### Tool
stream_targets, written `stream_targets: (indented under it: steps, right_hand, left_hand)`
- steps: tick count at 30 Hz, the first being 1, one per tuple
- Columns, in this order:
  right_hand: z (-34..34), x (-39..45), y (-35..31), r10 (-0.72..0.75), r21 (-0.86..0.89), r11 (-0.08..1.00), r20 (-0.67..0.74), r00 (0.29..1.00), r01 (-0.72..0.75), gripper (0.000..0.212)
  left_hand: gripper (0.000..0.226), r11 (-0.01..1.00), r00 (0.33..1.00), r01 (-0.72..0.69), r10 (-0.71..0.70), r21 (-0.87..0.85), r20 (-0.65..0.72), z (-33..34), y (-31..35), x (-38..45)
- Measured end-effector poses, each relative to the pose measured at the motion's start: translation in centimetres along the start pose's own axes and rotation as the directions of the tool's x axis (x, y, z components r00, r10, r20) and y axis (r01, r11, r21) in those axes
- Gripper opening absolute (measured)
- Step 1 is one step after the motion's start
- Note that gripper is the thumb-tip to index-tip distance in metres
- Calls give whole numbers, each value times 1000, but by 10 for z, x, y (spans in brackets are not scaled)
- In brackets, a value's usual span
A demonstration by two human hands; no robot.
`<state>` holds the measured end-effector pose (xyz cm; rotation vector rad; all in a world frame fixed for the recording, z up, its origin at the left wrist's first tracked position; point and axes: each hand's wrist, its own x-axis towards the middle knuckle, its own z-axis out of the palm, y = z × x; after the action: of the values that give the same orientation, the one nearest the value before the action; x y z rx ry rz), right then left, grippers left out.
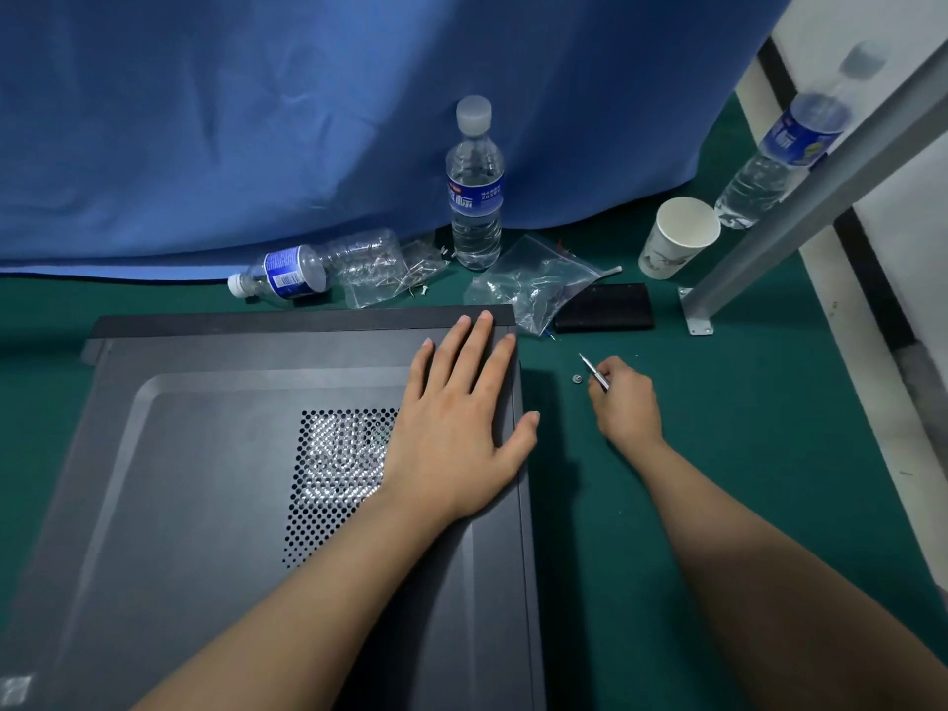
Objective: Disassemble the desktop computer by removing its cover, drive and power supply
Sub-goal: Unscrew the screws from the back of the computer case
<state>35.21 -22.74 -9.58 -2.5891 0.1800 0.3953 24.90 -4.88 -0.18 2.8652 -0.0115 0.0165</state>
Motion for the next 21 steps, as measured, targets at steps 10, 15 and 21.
stream_targets:
  steps: [10, 15, 21]
  right_hand:
    - [3, 0, 1, -73, 21, 997, -24, 997, 74, 19]
    - [-8, -19, 0, -19, 240, 969, -154, 988, 56, 20]
    - [-31, -75, -40, 77, 583, 811, -182, 980, 44, 17]
  left_hand:
    - [72, 1000, 1000, 2, -2, -1, -13, 1, 0, 0]
    - [74, 1000, 1000, -9, 8, -12, -30, 1, 0, -2]
    - [63, 977, 999, -19, 10, -214, -47, -8, -5, -7]
